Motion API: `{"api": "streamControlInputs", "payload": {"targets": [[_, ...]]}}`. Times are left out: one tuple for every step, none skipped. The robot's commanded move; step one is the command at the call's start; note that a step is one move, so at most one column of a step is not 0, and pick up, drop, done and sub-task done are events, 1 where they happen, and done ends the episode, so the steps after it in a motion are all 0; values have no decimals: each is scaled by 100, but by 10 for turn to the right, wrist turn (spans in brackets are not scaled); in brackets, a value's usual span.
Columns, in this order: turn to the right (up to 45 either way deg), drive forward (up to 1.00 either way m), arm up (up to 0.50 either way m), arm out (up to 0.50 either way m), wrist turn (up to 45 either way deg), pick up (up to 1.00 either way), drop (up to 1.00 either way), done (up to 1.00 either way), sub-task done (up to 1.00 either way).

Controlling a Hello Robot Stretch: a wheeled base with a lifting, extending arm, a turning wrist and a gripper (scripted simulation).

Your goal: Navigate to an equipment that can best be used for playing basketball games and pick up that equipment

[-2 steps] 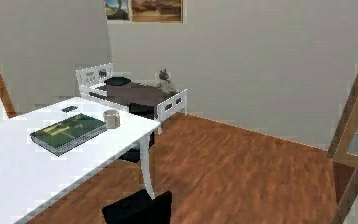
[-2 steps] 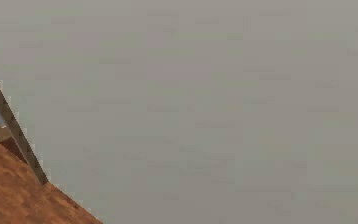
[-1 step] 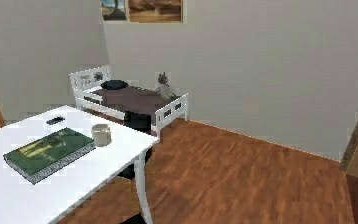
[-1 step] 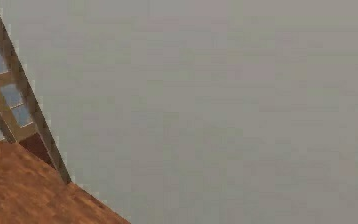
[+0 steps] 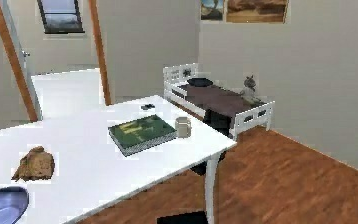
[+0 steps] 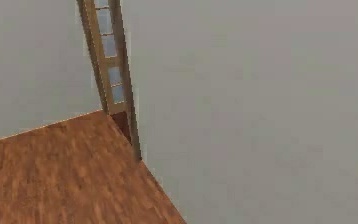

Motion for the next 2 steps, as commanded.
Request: {"api": "streamControlInputs", "payload": {"targets": [[0, 20, 0, 0, 0, 0, 0, 0, 0], [-450, 0, 0, 0, 0, 0, 0, 0, 0]]}}
